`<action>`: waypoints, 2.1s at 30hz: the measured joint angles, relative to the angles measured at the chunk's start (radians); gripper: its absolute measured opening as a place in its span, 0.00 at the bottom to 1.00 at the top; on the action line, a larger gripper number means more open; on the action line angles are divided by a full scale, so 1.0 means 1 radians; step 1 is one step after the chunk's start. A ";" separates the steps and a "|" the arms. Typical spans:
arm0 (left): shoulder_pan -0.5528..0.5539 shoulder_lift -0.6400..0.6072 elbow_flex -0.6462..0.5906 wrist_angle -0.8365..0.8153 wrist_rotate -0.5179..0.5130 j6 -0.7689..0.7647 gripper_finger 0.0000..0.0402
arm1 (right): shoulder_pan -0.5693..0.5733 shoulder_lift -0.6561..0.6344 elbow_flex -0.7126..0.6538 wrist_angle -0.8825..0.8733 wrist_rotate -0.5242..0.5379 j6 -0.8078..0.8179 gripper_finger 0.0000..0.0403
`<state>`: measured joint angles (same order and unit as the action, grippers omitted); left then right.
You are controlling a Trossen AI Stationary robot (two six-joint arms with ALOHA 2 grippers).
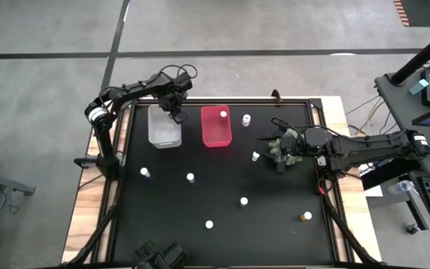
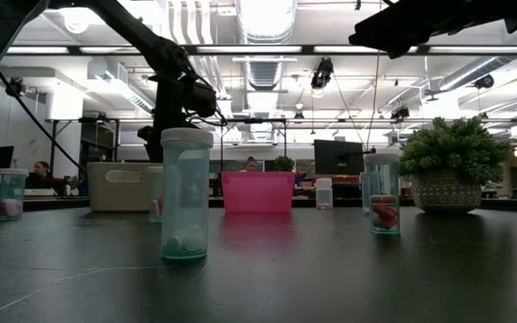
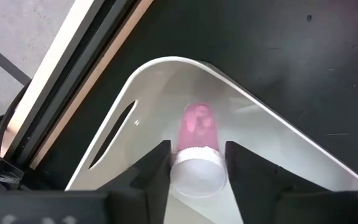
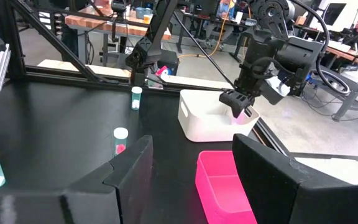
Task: Pick and place medicine bottles into bin by pill shape (circle, oval)
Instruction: Put the pink tablet bottle into the white bin, then put the blue capsule bottle into the pink bin
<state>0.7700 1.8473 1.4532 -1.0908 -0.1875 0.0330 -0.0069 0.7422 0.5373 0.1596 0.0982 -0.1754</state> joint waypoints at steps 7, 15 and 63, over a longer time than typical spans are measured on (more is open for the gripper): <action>0.000 -0.001 0.000 0.000 -0.005 0.000 0.48 | 0.000 0.000 0.000 0.000 0.000 0.000 0.53; -0.017 -0.084 0.036 -0.005 -0.015 0.000 0.51 | 0.000 0.000 0.000 0.000 0.009 0.000 0.53; -0.785 -0.574 -0.766 1.535 0.285 -0.211 0.50 | -0.002 0.000 0.000 -0.005 0.010 0.091 0.53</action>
<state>-0.0151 1.2732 0.6872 0.4439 0.0971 -0.1776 -0.0090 0.7422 0.5376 0.1543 0.1079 -0.0844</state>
